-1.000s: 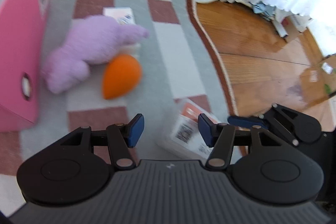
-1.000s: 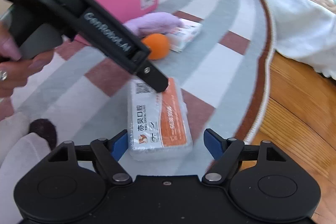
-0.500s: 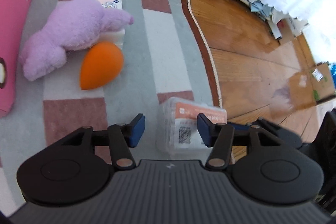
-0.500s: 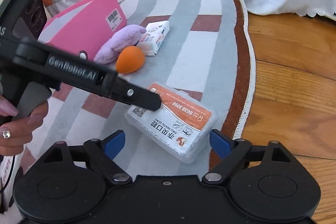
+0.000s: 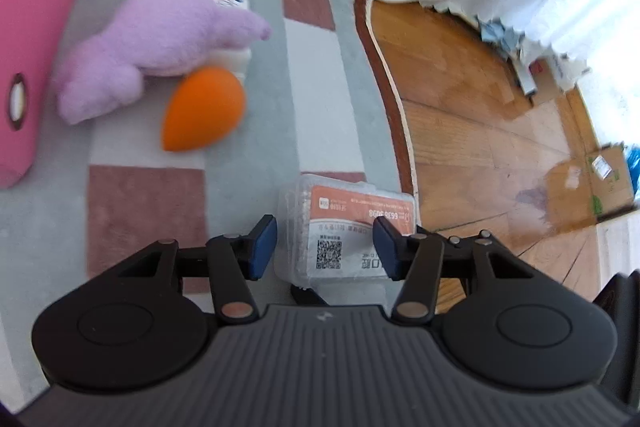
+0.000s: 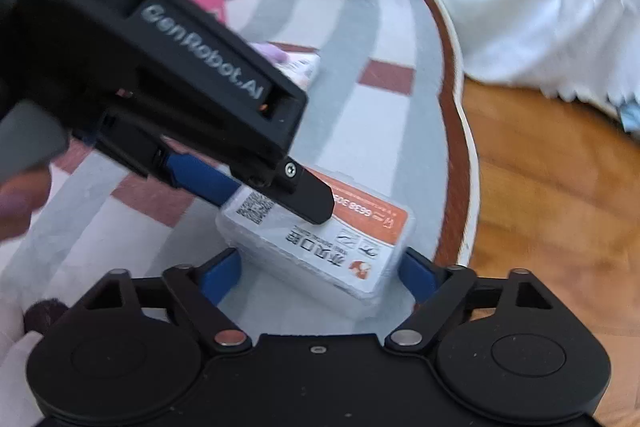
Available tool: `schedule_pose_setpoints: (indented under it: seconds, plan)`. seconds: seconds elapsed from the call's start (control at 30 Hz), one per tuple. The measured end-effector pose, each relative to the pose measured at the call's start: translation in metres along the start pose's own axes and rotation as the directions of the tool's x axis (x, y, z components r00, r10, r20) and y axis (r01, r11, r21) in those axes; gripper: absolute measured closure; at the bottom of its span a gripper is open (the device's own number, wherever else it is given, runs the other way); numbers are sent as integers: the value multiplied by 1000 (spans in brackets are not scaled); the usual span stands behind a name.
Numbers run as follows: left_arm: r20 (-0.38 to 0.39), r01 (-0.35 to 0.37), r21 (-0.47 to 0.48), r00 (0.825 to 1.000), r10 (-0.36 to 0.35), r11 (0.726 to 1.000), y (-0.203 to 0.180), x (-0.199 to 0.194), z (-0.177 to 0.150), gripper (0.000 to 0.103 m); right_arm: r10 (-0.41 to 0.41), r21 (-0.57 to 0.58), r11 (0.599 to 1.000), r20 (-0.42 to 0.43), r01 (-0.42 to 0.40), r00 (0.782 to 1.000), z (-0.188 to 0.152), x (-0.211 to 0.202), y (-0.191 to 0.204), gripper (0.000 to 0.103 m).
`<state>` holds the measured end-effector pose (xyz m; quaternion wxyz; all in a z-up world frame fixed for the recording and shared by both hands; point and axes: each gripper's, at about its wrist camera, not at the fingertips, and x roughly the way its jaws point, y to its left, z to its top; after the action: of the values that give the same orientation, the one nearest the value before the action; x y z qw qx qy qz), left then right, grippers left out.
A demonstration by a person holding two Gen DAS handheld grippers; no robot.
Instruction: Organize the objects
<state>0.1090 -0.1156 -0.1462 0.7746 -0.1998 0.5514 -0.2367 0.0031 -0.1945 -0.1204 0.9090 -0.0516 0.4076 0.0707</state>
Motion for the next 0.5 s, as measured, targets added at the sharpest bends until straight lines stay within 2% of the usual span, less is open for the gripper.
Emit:
schedule_pose_setpoints:
  seconds: [0.07, 0.13, 0.5]
  plan:
    - [7, 16, -37, 1000, -16, 999, 9, -6, 2, 53, 13, -15, 1000, 16, -13, 1000, 0, -4, 2, 18]
    - [17, -3, -26, 1000, 4, 1000, 11, -13, 2, 52, 38, -24, 999, 24, -37, 999, 2, -6, 5, 21]
    - [22, -79, 143, 997, 77, 987, -2, -74, -3, 52, 156, -49, 987, 12, -155, 988, 25, -34, 25, 27]
